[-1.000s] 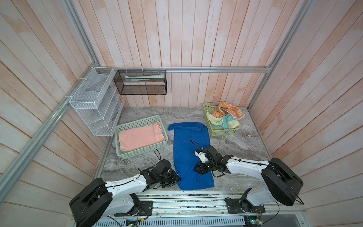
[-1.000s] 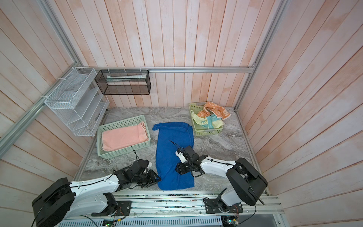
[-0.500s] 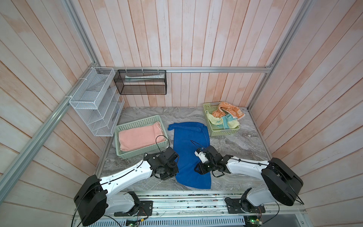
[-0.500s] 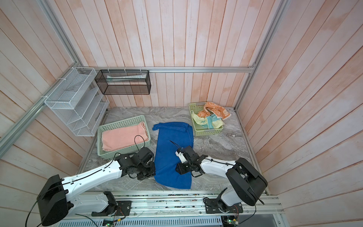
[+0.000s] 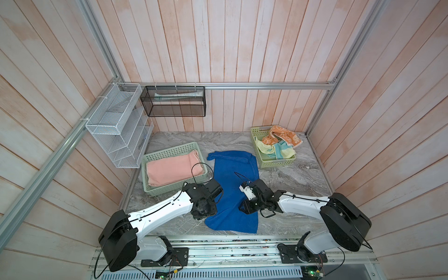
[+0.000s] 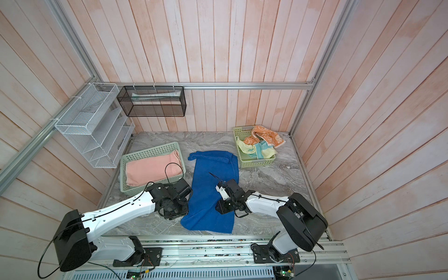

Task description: Fold and stack the towels

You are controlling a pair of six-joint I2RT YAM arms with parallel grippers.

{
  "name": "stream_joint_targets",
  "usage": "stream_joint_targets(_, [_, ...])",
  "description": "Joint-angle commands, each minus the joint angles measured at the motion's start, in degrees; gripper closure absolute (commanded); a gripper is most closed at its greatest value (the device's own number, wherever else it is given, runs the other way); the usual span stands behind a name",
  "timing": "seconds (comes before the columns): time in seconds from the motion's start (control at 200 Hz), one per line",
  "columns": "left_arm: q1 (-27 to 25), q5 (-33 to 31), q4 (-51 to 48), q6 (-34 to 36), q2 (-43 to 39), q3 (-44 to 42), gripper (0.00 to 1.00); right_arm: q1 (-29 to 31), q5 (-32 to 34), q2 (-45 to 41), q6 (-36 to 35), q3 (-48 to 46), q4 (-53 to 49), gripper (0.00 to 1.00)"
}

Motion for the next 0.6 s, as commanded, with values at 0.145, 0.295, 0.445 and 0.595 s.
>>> stream_joint_targets(0.145, [1.8, 10.1, 20.7, 4.4, 3.3, -9.6, 0.61, 2.0, 2.4, 1.0, 2.9, -3.8, -13.4, 0.61])
stream_joint_targets(0.295, [1.0, 9.3, 20.4, 2.2, 5.2, -13.3, 0.61, 2.9, 2.2, -1.6, 5.7, -6.1, -14.3, 0.6])
stream_joint_targets(0.445, [-2.8, 7.2, 15.3, -4.2, 1.3, -17.0, 0.61, 3.6, 2.2, -4.2, 7.3, -6.9, -15.2, 0.61])
stream_joint_targets(0.595, [-5.6, 5.7, 10.3, -7.2, -1.7, -16.3, 0.61, 4.0, 5.5, -7.2, 4.5, 0.0, -20.3, 0.59])
